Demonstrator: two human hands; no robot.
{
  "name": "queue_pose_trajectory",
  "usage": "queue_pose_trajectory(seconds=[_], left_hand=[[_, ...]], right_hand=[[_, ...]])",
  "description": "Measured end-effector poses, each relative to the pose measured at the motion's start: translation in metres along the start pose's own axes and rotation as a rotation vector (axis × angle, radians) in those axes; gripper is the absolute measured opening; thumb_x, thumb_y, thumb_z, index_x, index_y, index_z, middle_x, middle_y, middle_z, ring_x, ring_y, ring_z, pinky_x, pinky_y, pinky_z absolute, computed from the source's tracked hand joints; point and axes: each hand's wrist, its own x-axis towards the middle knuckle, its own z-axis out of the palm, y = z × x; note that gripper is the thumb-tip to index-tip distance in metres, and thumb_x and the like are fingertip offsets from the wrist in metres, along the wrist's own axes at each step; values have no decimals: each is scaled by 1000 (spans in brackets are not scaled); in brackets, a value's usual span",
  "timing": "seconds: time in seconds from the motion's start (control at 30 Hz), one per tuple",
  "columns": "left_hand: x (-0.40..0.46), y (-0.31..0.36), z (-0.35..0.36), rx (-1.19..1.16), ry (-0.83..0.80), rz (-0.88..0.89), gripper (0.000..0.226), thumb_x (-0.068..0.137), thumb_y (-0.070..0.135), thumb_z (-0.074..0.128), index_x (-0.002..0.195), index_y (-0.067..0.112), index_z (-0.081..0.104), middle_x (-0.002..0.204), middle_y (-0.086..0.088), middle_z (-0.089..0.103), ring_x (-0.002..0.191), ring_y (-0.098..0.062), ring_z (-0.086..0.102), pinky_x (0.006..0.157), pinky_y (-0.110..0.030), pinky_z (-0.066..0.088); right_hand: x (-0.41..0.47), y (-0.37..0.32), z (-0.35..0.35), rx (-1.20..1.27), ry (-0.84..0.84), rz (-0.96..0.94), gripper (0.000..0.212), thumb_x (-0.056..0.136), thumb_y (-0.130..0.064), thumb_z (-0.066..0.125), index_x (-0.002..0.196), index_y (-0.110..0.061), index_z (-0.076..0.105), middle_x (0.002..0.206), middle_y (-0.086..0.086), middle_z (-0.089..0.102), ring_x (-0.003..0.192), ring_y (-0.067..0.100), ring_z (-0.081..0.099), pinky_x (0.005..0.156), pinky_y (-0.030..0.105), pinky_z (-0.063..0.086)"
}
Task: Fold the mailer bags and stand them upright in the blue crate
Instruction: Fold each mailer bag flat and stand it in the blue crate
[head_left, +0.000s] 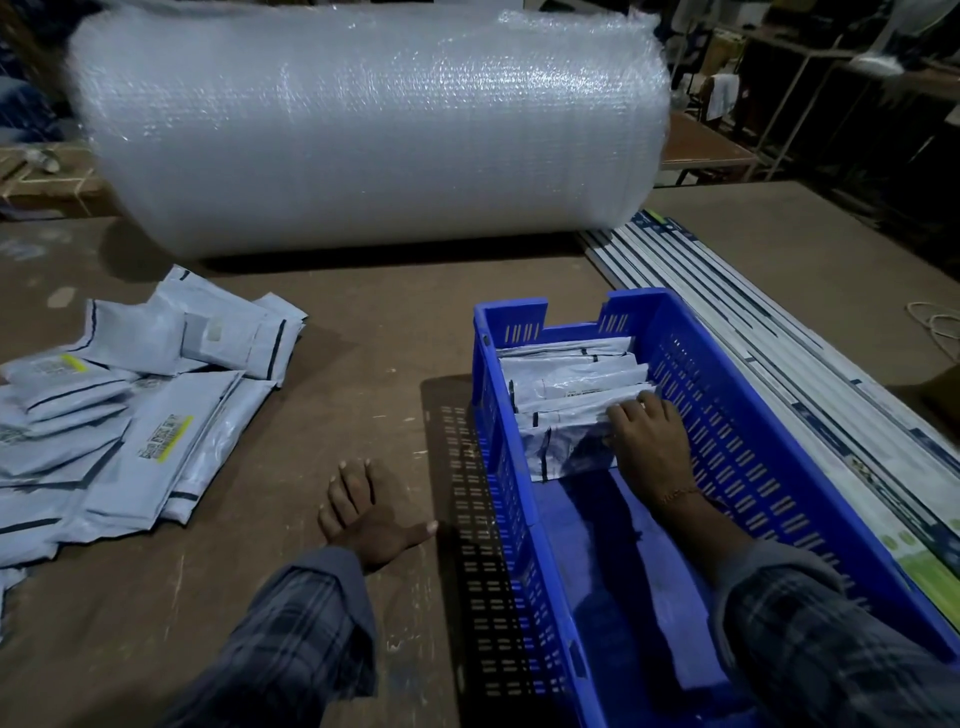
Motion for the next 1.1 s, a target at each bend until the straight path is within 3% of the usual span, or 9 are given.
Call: queue_pose_trajectory(seconds=[0.1, 0.23, 0.37, 0.47, 0.57, 0.73, 0.83, 0.93, 1.1], left_hand=[[6, -2, 5, -14, 25, -13, 141, 79, 90, 58, 155, 23, -40, 157, -12, -52, 152, -39, -37, 124, -58, -16], [-5, 5, -1, 6, -17, 22, 127, 92, 77, 57, 162, 14, -28, 171, -16, -26, 160, -37, -13, 126, -50, 0], [16, -9, 7, -4, 13, 16, 146, 72, 96, 55, 151, 25, -45, 160, -14, -48, 152, -41, -36, 125, -60, -12], [19, -13, 12, -12, 59, 37, 144, 76, 92, 59, 155, 26, -41, 155, -13, -55, 149, -39, -42, 123, -59, -17], [18, -17, 19, -40, 141, 85, 140, 74, 93, 61, 160, 32, -31, 159, -10, -51, 152, -36, -39, 122, -58, -15], [11, -48, 30, 1, 412, 247, 90, 92, 79, 47, 166, 42, 11, 176, 4, -11, 161, -22, -9, 127, -55, 2], [8, -98, 29, 95, 454, 329, 79, 97, 76, 21, 166, 39, 19, 175, 14, 7, 162, -15, 7, 126, -51, 18], [-1, -149, 20, 182, 537, 363, 73, 103, 71, 14, 163, 35, 33, 172, 11, 25, 160, -18, 22, 121, -47, 31], [-33, -226, -2, 142, 612, 292, 58, 107, 51, 33, 154, 23, 52, 160, 1, 48, 146, -22, 44, 118, -43, 31]], right_hand=[[4, -3, -8, -36, -43, 34, 28, 81, -8, 70, 106, -10, 60, 104, 13, 60, 100, 36, 50, 89, 48, 43], [4, -3, -14, -45, -100, 74, 37, 78, -10, 73, 112, -11, 58, 109, 15, 58, 105, 38, 50, 90, 50, 43], [5, -2, -24, -30, -160, 109, 53, 69, -23, 86, 113, -14, 56, 109, 14, 58, 104, 35, 50, 89, 48, 43], [10, -3, -44, 50, -141, 138, 67, 59, -28, 95, 114, -11, 60, 111, 16, 60, 104, 37, 53, 88, 48, 44], [19, -8, -80, 153, -85, 132, 67, 66, -36, 94, 121, -13, 63, 116, 14, 62, 108, 37, 56, 91, 47, 46], [24, -36, -154, 359, -28, 45, 55, 90, -49, 75, 133, -17, 61, 122, 8, 65, 114, 31, 59, 94, 47, 52], [22, -70, -190, 461, -1, -12, 47, 93, -45, 72, 130, -18, 62, 121, 5, 67, 112, 26, 62, 93, 45, 53], [21, -113, -213, 549, 18, -100, 42, 93, -40, 73, 128, -18, 63, 120, 3, 67, 111, 23, 61, 95, 43, 52], [20, -193, -230, 667, 2, -225, 34, 92, -36, 72, 121, -20, 66, 113, -2, 66, 103, 17, 60, 89, 34, 51]])
